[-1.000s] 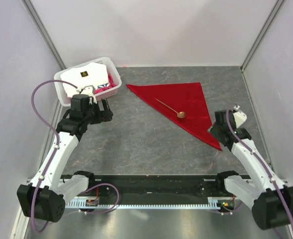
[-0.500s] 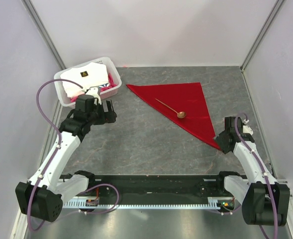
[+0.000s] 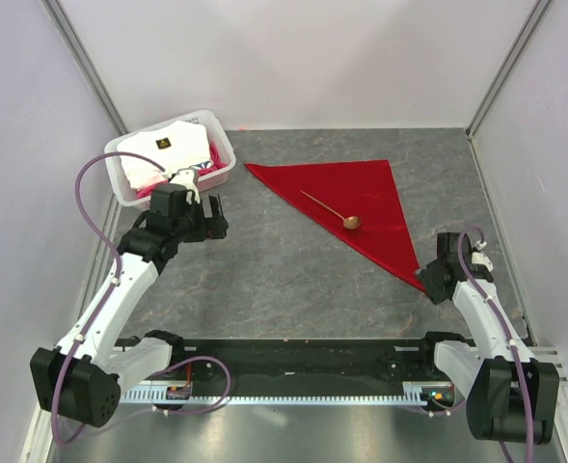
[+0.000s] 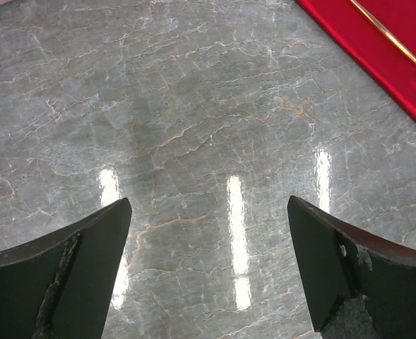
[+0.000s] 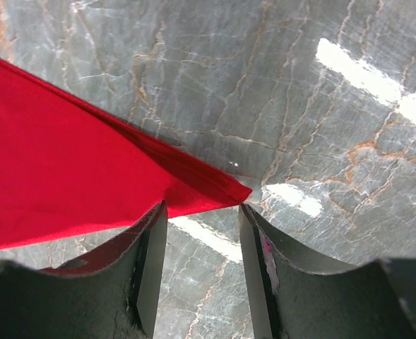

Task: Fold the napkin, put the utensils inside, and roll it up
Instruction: Fold the napkin

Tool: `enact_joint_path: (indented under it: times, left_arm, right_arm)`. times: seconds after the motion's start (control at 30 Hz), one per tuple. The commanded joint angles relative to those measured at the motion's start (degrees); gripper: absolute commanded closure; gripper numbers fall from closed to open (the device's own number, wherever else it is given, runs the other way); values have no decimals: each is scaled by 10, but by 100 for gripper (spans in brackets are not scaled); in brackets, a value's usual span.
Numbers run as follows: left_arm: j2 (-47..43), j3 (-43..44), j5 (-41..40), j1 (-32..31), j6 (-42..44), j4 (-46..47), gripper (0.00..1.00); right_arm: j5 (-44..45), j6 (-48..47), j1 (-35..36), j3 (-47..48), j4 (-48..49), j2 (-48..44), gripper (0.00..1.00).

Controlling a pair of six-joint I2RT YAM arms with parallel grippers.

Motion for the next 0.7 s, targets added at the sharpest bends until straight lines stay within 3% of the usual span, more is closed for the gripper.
enact_joint_path:
  times: [0.0, 0.67]
  left_arm:
    - [0, 14, -9, -5, 12, 4, 0]
    - [0, 15, -12, -8, 12, 4, 0]
  right_arm:
    - [12, 20, -4, -14, -11, -4, 47]
    - [17, 30, -19, -18, 16, -7, 53]
